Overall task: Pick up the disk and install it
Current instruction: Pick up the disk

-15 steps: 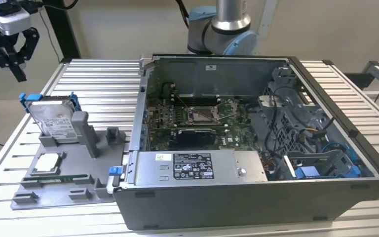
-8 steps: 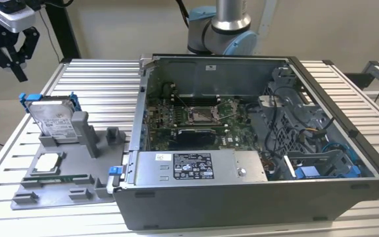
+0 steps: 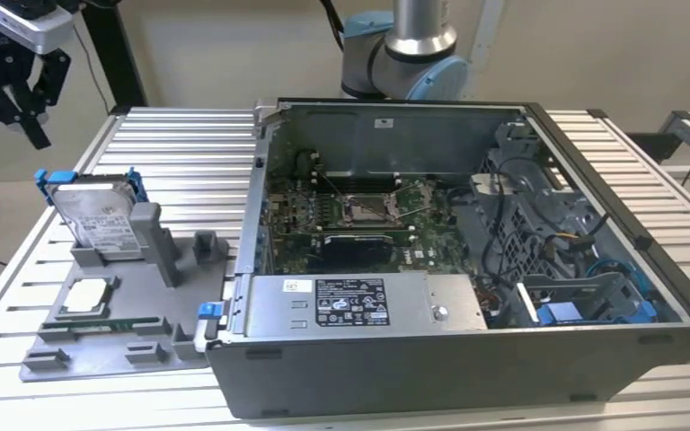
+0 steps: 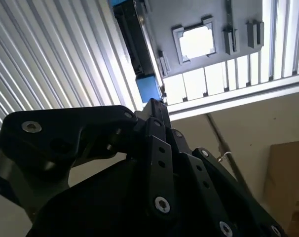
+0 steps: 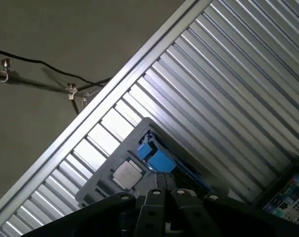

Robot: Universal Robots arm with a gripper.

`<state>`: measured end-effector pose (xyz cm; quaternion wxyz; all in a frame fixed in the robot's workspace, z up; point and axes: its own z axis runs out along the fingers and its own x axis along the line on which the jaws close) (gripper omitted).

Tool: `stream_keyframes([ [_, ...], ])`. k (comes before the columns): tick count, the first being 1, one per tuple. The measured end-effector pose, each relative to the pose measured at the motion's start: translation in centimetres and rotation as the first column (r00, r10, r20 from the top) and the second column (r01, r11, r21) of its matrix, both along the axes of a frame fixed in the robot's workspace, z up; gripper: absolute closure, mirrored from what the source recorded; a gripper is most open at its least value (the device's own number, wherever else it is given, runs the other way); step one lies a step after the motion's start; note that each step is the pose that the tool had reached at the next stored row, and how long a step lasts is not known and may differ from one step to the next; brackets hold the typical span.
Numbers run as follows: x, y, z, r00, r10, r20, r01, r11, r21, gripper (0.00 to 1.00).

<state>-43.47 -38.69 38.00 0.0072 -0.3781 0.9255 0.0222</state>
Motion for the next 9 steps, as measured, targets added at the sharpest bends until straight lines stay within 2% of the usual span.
stream_keyframes([
  [4, 0.00, 0.00, 0.00, 0.9974, 0.072, -0.0001, -0.072, 0.9974, 0.0000, 1.00],
  [7, 0.00, 0.00, 0.00, 0.9919, 0.127, -0.0001, -0.127, 0.9919, -0.0001, 1.00],
  [9, 0.00, 0.00, 0.00, 0.9867, 0.163, -0.0001, -0.163, 0.9867, -0.0001, 1.00],
])
